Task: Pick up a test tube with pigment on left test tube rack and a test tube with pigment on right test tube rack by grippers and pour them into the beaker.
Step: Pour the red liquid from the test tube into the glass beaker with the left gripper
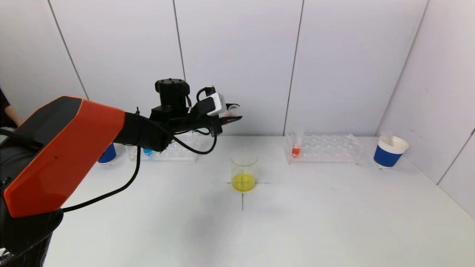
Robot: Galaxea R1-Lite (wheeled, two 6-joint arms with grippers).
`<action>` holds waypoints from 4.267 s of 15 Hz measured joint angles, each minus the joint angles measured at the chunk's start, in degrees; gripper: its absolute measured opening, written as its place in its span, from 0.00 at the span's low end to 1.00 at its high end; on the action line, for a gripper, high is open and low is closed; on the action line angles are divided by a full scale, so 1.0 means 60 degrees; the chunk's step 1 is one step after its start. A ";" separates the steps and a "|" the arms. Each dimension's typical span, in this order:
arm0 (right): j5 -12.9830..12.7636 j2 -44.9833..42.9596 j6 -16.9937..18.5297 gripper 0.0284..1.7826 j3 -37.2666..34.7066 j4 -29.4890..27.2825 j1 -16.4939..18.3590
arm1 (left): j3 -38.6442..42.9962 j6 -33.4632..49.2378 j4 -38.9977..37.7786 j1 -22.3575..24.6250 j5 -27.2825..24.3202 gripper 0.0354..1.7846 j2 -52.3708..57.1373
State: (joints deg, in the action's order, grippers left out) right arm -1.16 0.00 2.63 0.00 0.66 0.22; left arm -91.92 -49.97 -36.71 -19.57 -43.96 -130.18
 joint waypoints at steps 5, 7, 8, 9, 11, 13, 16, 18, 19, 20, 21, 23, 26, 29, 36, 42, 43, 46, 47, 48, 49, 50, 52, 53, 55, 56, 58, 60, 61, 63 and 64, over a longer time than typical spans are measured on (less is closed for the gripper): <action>0.0000 0.0000 0.0000 0.99 0.0000 0.0004 -0.0002 | 0.0754 -0.0666 -0.0953 0.0000 -0.0219 0.25 -0.0041; 0.0000 0.0000 0.0000 0.99 0.0000 0.0004 0.0000 | 0.0933 -0.0918 -0.1162 -0.0004 -0.0221 0.25 -0.0055; -0.0004 0.0000 0.0000 0.99 0.0000 0.0000 -0.0002 | 0.1028 -0.1115 -0.1199 -0.0004 -0.0240 0.25 -0.0055; -0.0008 0.0000 0.0000 0.99 0.0000 0.0000 -0.0002 | 0.1087 -0.1359 -0.1201 -0.0004 -0.0289 0.25 -0.0059; 0.0000 0.0000 0.0000 0.99 0.0000 0.0004 -0.0002 | 0.1180 -0.1892 -0.1209 -0.0004 -0.0376 0.25 -0.0081; -0.0004 0.0000 0.0000 0.99 0.0000 0.0004 -0.0002 | 0.1239 -0.2385 -0.1209 -0.0004 -0.0382 0.25 -0.0106; -0.0004 0.0000 0.0000 0.99 0.0000 0.0000 0.0000 | 0.1276 -0.3064 -0.1205 -0.0004 -0.0372 0.25 -0.0114; -0.0004 0.0000 0.0000 0.99 0.0000 0.0000 0.0000 | 0.1276 -0.3403 -0.1209 -0.0014 -0.0349 0.25 -0.0114; -0.0004 0.0000 0.0000 0.99 0.0000 0.0004 0.0000 | 0.1276 -0.3552 -0.1209 -0.0028 -0.0313 0.25 -0.0114; -0.0004 0.0000 0.0000 0.99 0.0000 0.0004 0.0000 | 0.1264 -0.3686 -0.1213 -0.0037 -0.0291 0.25 -0.0114; -0.0004 0.0000 0.0000 0.99 0.0000 0.0004 0.0000 | 0.1254 -0.3862 -0.1223 -0.0041 -0.0240 0.25 -0.0116; 0.0000 0.0000 0.0000 0.99 0.0000 0.0000 0.0000 | 0.1254 -0.4167 -0.1323 -0.0077 -0.0102 0.25 -0.0138; -0.0004 0.0000 0.0000 0.99 0.0000 0.0000 0.0000 | 0.1245 -0.4318 -0.1621 -0.0238 0.0238 0.25 -0.0156; 0.0000 0.0000 0.0000 0.99 0.0000 0.0000 0.0000 | 0.1243 -0.4764 -0.1674 -0.0339 0.0325 0.25 -0.0207; -0.0004 0.0000 0.0000 0.99 0.0000 0.0000 0.0000 | 0.1268 -0.5628 -0.1692 -0.0390 0.0459 0.25 -0.0386; 0.0002 0.0000 0.0000 0.99 0.0000 0.0004 0.0000 | 0.1317 -0.6014 -0.1690 -0.0386 0.0445 0.25 -0.0398; 0.0002 0.0000 0.0000 0.99 0.0000 0.0004 -0.0002 | 0.1349 -0.6032 -0.1686 -0.0386 0.0408 0.25 -0.0398; 0.0000 0.0000 0.0000 0.99 0.0000 0.0004 -0.0002 | 0.1406 -0.6036 -0.1692 -0.0386 0.0378 0.25 -0.0382; 0.0000 0.0000 0.0000 0.99 0.0000 0.0004 -0.0002 | 0.1422 -0.6040 -0.1715 -0.0386 0.0354 0.25 -0.0380; 0.0000 0.0000 0.0000 0.99 0.0000 0.0004 -0.0002 | 0.1436 -0.6036 -0.1774 -0.0386 0.0339 0.25 -0.0372; -0.0004 0.0000 0.0000 0.99 0.0000 0.0000 0.0000 | 0.1457 -0.6036 -0.1798 -0.0386 0.0335 0.25 -0.0358; -0.0004 0.0000 0.0000 0.99 0.0000 0.0004 -0.0002 | 0.1475 -0.6032 -0.1806 -0.0386 0.0331 0.25 -0.0343; -0.0004 0.0000 0.0000 0.99 0.0000 0.0004 0.0000 | 0.1516 -0.6032 -0.1810 -0.0394 0.0327 0.25 -0.0311; -0.0004 0.0000 0.0000 0.99 0.0000 0.0000 0.0000 | 0.1575 -0.6040 -0.1853 -0.0400 0.0327 0.25 -0.0299; 0.0002 0.0000 0.0000 0.99 0.0000 0.0004 0.0000 | 0.1666 -0.6036 -0.2032 -0.0423 0.0321 0.25 -0.0274; -0.0004 0.0000 0.0000 0.99 0.0000 0.0000 0.0000 | 0.1694 -0.6036 -0.2040 -0.0441 0.0309 0.25 -0.0258; 0.0000 0.0000 -0.0004 0.99 0.0000 0.0000 0.0000 | 0.1778 -0.6079 -0.2050 -0.0467 0.0295 0.25 -0.0238; 0.0000 0.0000 0.0000 0.99 0.0000 0.0000 0.0000 | 0.1845 -0.6225 -0.2044 -0.0469 0.0295 0.25 -0.0219; -0.0004 0.0000 0.0000 0.99 0.0000 0.0000 0.0000 | 0.1861 -0.6313 -0.2044 -0.0473 0.0256 0.25 -0.0205; 0.0000 0.0000 0.0000 0.99 0.0000 0.0004 0.0000 | 0.1896 -0.6437 -0.2036 -0.0477 0.0207 0.25 -0.0175; -0.0008 0.0000 -0.0004 0.99 0.0000 0.0004 0.0000 | 0.1896 -0.6487 -0.2040 -0.0477 0.0203 0.25 -0.0161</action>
State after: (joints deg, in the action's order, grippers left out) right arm -1.21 0.00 2.61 0.00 0.68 0.22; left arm -80.54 -88.89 -48.95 -22.43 -42.74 -131.15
